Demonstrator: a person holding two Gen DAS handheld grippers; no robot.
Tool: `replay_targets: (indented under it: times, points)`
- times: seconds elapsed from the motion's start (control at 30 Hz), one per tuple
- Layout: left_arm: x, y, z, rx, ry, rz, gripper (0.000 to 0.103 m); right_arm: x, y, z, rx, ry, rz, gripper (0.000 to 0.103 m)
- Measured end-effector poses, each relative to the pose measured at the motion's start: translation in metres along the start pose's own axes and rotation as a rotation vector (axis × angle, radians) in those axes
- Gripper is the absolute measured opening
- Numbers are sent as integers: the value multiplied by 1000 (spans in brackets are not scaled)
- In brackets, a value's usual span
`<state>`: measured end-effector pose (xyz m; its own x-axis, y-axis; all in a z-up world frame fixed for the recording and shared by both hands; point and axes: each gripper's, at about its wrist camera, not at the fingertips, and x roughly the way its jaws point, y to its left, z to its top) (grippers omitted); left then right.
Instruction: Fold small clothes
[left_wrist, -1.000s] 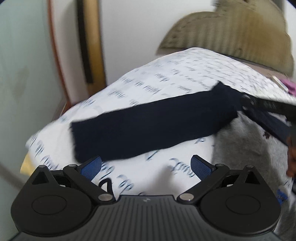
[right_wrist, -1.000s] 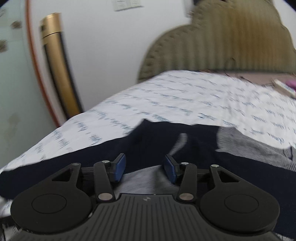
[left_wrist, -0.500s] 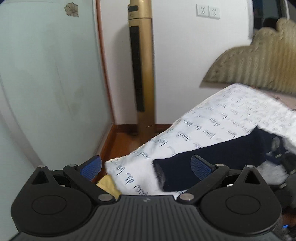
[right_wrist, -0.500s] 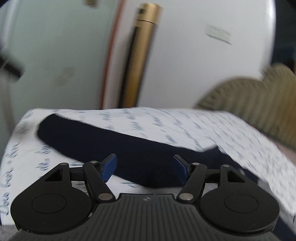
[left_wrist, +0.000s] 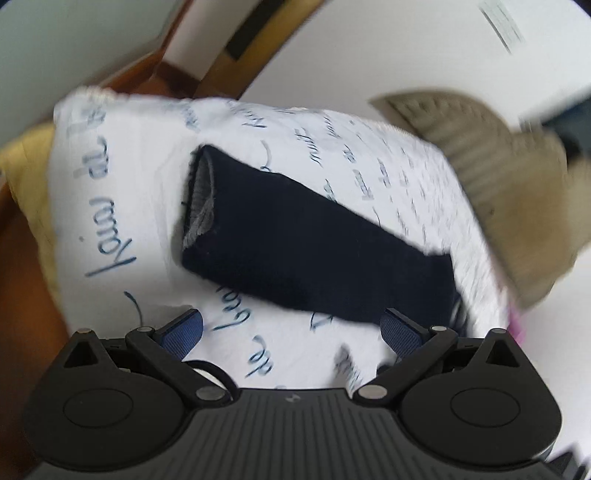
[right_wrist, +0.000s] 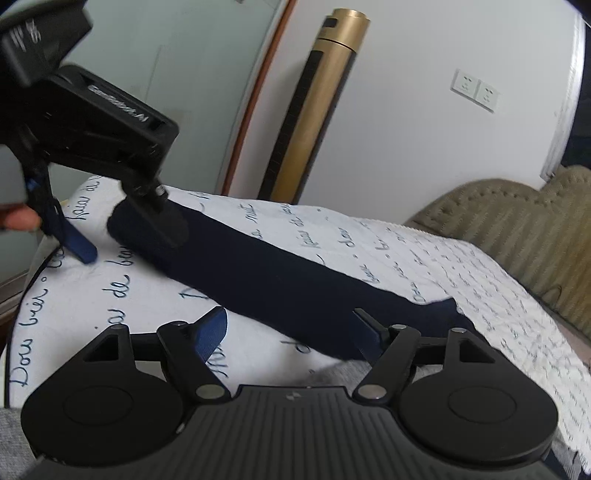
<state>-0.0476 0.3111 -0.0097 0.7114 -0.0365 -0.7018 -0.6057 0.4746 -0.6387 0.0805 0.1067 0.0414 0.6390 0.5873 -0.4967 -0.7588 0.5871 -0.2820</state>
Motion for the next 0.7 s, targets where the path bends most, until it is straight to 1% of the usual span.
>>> replay_targets:
  times: [0.07, 0.17, 0.23, 0.33, 0.4, 0.47, 0.5, 0.57, 0.63, 0.7]
  points:
    - [4, 7, 2, -78, -32, -35, 103, 0, -4, -3, 23, -1, -8, 77]
    - [5, 14, 4, -169, -113, -107, 103, -2, -10, -7, 45, -9, -18, 77]
    - [7, 19, 6, -207, -169, -147, 102, -4, -12, -10, 51, -12, -24, 77]
    - [12, 17, 8, -241, -206, -132, 101, -8, -17, -14, 59, -14, -34, 78]
    - [11, 11, 8, -238, -253, -104, 88, -12, -21, -16, 65, -10, -45, 78]
    - [12, 5, 7, -226, -280, -58, 50, -15, -26, -19, 70, -7, -58, 78]
    - [16, 3, 8, -226, -278, -33, 43, -18, -30, -21, 74, -4, -65, 79]
    - [25, 5, 11, -244, -249, -21, 16, -24, -36, -25, 83, -3, -81, 79]
    - [30, 2, 12, -210, -230, -8, 7, -31, -44, -29, 93, -1, -98, 79]
    - [27, -9, 11, -128, -259, 19, 4, -38, -54, -35, 110, 3, -118, 80]
